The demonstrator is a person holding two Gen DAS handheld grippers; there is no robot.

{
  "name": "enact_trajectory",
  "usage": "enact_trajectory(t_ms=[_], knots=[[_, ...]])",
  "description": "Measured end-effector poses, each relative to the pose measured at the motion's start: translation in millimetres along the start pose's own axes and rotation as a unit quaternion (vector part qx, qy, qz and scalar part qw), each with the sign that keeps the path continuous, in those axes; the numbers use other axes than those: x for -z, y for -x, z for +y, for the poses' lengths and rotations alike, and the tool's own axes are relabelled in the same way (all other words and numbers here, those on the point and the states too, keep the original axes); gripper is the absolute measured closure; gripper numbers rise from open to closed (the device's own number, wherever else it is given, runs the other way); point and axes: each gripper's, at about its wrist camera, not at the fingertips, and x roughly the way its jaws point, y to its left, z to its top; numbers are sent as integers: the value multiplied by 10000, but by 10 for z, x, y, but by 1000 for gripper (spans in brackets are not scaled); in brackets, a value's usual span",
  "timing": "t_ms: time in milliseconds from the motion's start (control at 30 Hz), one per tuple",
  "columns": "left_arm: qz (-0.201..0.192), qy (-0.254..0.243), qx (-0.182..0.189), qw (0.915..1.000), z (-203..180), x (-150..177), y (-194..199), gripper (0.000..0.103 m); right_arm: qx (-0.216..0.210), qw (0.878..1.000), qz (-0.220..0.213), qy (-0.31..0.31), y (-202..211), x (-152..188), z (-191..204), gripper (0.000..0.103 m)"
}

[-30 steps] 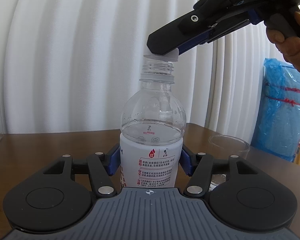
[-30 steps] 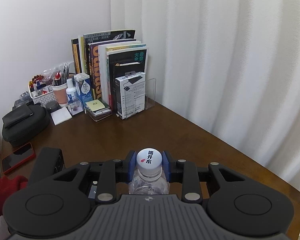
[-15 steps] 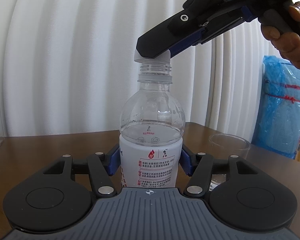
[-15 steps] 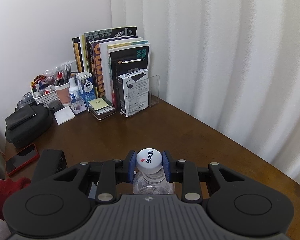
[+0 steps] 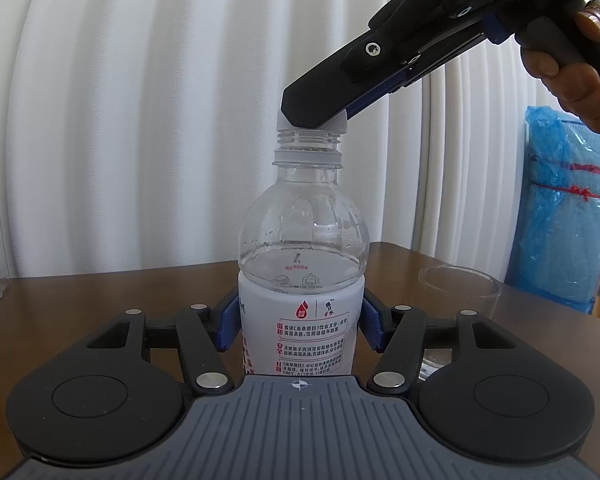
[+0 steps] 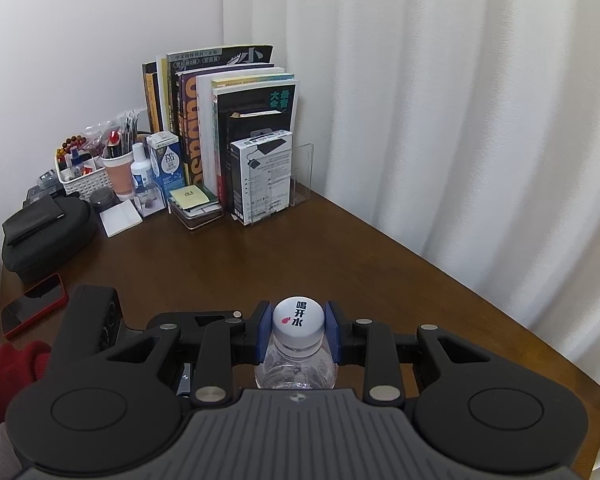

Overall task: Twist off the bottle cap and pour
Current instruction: 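Twist the cap on the bottle neck with the right tool while the left tool holds the bottle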

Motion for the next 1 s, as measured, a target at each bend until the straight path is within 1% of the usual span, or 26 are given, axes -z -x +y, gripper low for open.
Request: enact_trajectory(t_ms=[267,500,1000], knots=[[7,-8,3,10000,-14,-7,2,44,27,10000,-25,-46,-5,29,16,71],[32,-50,4,10000,-33,-27,5,44,-39,9997,-112,-204,2,55,-23,71],[57,-51,-2,10000,-36,-46,-4,44,-60,9996,-185,-185,12,69,-36,70]])
